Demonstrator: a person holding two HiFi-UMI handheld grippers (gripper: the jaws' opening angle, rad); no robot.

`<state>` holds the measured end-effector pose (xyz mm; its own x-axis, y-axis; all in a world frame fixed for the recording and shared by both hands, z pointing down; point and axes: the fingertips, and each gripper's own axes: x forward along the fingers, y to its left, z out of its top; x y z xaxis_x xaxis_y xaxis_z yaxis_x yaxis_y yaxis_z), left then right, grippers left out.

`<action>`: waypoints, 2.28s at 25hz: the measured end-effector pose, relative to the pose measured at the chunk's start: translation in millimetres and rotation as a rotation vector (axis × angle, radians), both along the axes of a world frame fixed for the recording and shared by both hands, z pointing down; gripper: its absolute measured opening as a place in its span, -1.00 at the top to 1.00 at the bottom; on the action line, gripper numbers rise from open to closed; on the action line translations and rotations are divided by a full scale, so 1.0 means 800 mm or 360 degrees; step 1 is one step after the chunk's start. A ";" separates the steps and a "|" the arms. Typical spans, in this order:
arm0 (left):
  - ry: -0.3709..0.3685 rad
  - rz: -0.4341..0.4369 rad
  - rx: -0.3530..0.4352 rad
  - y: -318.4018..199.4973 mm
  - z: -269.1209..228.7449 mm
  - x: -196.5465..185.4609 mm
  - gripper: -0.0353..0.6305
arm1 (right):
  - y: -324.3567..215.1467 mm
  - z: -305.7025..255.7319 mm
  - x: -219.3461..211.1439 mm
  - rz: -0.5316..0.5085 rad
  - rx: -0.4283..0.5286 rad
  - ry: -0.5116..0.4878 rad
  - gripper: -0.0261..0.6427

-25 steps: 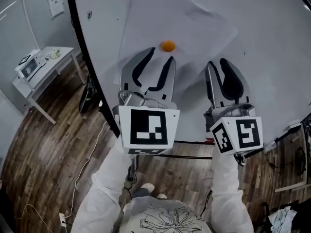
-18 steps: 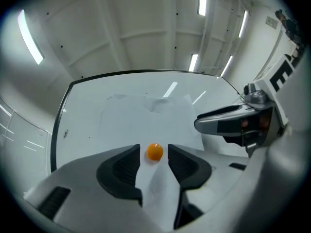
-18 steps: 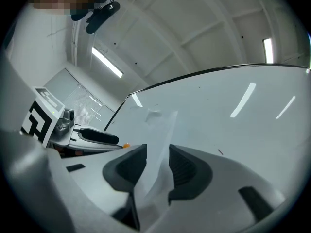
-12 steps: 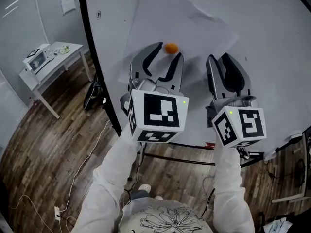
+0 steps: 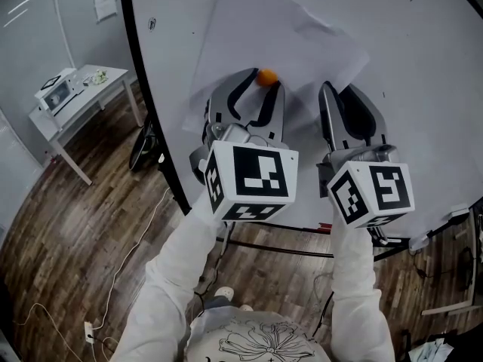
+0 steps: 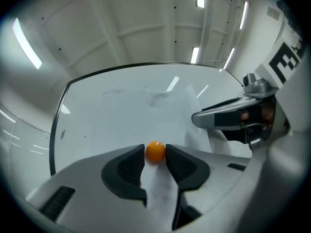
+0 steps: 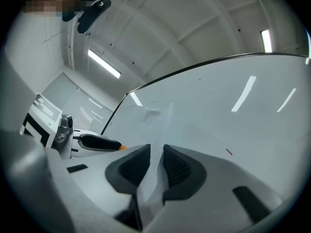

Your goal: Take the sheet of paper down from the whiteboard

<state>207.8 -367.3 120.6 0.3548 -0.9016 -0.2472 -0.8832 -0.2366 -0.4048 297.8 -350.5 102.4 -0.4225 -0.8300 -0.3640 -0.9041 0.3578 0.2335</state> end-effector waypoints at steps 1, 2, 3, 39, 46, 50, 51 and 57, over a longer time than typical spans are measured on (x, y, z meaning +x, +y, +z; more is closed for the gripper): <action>-0.0013 -0.0007 0.0000 -0.001 0.000 0.001 0.51 | -0.001 0.000 0.001 0.0008 -0.0003 -0.0003 0.70; -0.0023 -0.0013 -0.0001 -0.001 0.000 0.002 0.53 | -0.001 0.000 0.002 0.0014 -0.0004 -0.0008 0.73; -0.0029 -0.0017 -0.0004 0.000 0.001 0.003 0.53 | 0.000 0.000 0.002 0.0019 -0.0003 -0.0012 0.77; 0.0087 0.0033 -0.0060 0.000 0.010 -0.029 0.55 | 0.050 0.022 0.138 0.0506 -0.0040 -0.0265 0.91; 0.0099 0.0002 -0.0031 -0.005 0.013 -0.026 0.54 | 0.060 0.032 0.160 0.0597 -0.0043 -0.0265 0.91; 0.0148 0.0006 -0.0014 0.004 0.014 -0.032 0.54 | 0.072 0.037 0.163 0.0645 -0.0033 -0.0237 0.91; 0.0168 0.0022 -0.0013 0.008 0.014 -0.033 0.54 | 0.075 0.039 0.165 0.0659 -0.0037 -0.0226 0.91; 0.0235 0.0111 -0.0025 0.035 0.030 -0.022 0.71 | 0.093 0.054 0.190 0.0738 -0.0051 -0.0224 0.91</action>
<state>190.5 -339.0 144.3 0.3776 -0.8802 -0.2876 -0.9141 -0.3047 -0.2675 449.7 -275.8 146.0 0.0461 -0.9308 -0.3625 -0.9920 -0.0852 0.0928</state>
